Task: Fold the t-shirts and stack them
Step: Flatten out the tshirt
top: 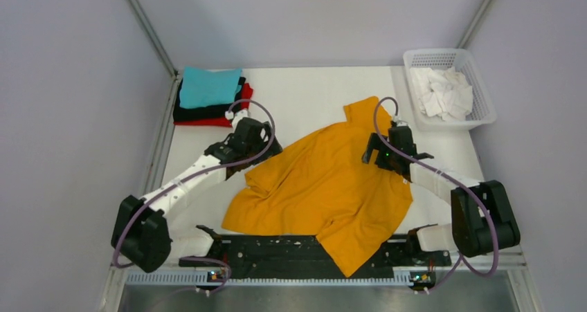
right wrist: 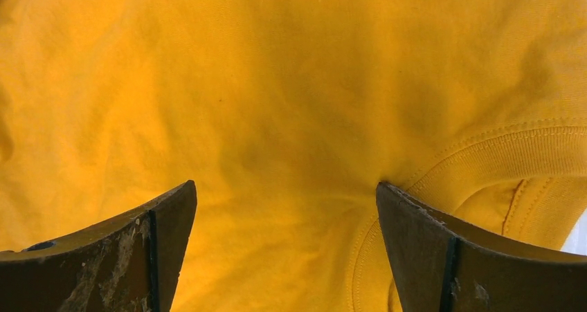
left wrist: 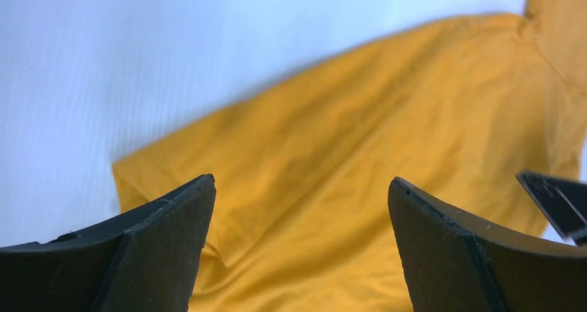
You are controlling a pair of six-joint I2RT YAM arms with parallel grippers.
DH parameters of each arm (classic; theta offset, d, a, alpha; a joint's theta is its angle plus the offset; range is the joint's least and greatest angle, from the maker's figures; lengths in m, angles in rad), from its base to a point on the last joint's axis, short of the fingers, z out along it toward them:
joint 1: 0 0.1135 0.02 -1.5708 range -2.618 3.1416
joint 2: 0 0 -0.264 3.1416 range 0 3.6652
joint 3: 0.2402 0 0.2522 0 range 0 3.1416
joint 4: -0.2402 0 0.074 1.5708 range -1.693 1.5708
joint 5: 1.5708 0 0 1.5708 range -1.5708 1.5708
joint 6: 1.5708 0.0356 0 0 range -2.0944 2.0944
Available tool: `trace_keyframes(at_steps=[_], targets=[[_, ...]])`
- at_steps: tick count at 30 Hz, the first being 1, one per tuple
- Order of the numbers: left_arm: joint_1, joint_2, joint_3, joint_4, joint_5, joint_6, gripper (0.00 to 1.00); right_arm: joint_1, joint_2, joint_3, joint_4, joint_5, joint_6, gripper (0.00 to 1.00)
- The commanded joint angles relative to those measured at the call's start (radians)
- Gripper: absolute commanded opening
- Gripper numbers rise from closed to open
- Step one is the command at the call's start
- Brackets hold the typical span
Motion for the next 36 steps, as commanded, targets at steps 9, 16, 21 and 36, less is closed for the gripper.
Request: trace_keyframes(at_steps=[9,16,21,36], targets=[[0.117,0.444,0.198,-0.003,0.154,0.122,0.73,-0.004,0.058,0.043,0.001,0.032,-0.031,0.99],[0.116,0.556,0.203,0.007,0.225,0.140,0.47,-0.004,0.070,0.054,-0.013,0.040,-0.031,0.99],[0.117,0.541,0.224,-0.019,0.155,0.146,0.00,-0.004,0.081,0.056,-0.019,0.057,-0.031,0.99],[0.215,0.646,0.557,-0.101,-0.127,0.182,0.03,-0.004,0.116,0.056,-0.024,0.085,-0.037,0.99]])
